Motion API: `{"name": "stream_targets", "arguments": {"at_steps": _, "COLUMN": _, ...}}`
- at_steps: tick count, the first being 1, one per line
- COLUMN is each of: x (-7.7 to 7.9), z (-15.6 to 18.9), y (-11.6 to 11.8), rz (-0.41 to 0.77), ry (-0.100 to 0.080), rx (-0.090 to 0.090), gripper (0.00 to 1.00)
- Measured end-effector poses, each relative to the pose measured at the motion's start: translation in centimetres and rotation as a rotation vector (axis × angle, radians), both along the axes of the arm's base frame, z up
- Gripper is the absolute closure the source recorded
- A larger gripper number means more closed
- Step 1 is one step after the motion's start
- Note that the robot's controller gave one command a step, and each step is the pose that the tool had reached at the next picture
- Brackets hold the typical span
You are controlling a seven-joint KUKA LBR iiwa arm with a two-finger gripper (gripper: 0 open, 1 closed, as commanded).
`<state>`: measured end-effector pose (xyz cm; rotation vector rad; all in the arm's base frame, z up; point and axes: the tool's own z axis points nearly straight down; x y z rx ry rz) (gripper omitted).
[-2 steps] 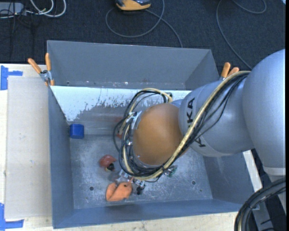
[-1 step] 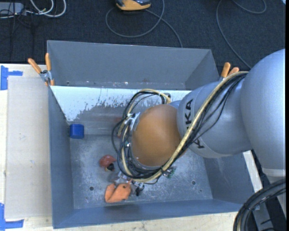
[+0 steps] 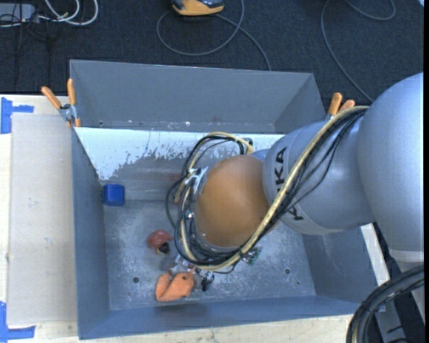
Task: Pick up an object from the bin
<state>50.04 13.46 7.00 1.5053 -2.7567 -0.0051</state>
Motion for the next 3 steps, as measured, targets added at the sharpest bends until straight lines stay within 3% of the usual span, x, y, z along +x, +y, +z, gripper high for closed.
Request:
{"name": "stream_targets", "arguments": {"at_steps": 1, "x": 0.6, "z": 4.8, "y": 0.1, "rz": 0.011, "ry": 0.008, "rx": -0.002, "gripper": 1.00}}
{"name": "stream_targets", "arguments": {"at_steps": 2, "x": 1.6, "z": 6.6, "y": 0.6, "rz": -0.016, "ry": -0.010, "rx": 0.003, "gripper": 1.00}}
{"name": "stream_targets", "arguments": {"at_steps": 3, "x": 1.3, "z": 9.3, "y": 2.5, "rz": 0.007, "ry": 0.014, "rx": -0.003, "gripper": 1.00}}
